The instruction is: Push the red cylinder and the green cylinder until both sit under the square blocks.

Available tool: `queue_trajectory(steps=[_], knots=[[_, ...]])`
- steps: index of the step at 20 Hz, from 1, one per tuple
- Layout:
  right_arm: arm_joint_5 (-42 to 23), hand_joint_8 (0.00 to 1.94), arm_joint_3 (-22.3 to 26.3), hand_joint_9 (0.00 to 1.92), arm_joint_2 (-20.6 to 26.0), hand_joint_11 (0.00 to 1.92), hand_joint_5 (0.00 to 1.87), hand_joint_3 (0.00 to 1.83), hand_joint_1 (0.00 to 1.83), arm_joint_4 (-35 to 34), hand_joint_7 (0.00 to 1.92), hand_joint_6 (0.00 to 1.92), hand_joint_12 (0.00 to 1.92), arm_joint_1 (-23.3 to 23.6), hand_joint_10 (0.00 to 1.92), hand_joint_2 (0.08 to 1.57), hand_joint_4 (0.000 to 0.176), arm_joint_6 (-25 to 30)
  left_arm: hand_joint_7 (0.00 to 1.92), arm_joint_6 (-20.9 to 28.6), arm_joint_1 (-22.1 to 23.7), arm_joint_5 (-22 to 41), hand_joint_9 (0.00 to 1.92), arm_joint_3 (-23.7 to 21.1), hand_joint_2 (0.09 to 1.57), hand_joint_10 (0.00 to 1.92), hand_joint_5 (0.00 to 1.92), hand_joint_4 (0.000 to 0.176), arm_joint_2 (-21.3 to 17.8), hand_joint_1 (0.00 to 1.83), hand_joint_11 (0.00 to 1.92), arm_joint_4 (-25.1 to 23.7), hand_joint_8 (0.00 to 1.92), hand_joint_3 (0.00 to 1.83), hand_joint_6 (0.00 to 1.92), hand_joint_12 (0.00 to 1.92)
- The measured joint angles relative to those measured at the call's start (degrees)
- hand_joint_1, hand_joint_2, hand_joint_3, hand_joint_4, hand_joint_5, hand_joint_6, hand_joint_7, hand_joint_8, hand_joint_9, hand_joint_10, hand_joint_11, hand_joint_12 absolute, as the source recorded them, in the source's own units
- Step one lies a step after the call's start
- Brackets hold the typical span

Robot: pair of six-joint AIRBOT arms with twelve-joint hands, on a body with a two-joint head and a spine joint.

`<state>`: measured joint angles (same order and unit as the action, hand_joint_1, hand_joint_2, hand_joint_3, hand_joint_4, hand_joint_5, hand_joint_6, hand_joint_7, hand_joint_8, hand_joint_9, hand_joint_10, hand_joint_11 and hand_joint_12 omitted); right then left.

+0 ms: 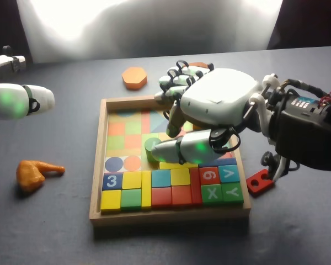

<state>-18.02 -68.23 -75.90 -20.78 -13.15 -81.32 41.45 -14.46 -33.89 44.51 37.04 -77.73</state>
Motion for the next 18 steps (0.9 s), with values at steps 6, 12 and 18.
queue_trajectory(steps=[6, 12, 18], knots=[[0.4, 0.0, 0.0, 0.13, 0.0, 0.0, 0.95, 0.0, 0.0, -0.2, 0.32, 0.0, 0.26, -0.6, 0.0, 1.15, 0.0, 0.0, 0.0, 0.0, 0.0, 0.0, 0.0, 0.0, 1.27, 0.0, 0.0, 0.045, 0.0, 0.0, 0.0, 0.0, 0.0, 0.0, 0.0, 0.0], [0.4, 0.0, 0.2, 0.12, 0.9, 0.0, 0.95, 0.0, 0.0, -0.2, 0.32, 0.0, 0.2, -1.0, 0.01, 1.15, 0.0, 0.1, 0.0, 0.0, 0.0, 0.0, 0.0, 0.0, 1.29, 0.0, 0.0, 0.04, 0.0, 0.0, 0.0, 0.0, 0.0, 0.01, 0.0, 0.0], [0.7, 0.0, 2.2, 0.13, 3.8, 0.0, 0.95, 0.0, 0.0, -0.1, 0.34, 0.0, 0.34, -1.8, 0.0, 1.14, 0.0, 0.0, 0.01, 0.0, 0.0, 0.0, 0.01, 0.0, 1.28, 0.0, 0.0, 0.044, 0.0, 0.0, 0.02, 0.0, 0.0, 0.0, 0.0, 0.01]])
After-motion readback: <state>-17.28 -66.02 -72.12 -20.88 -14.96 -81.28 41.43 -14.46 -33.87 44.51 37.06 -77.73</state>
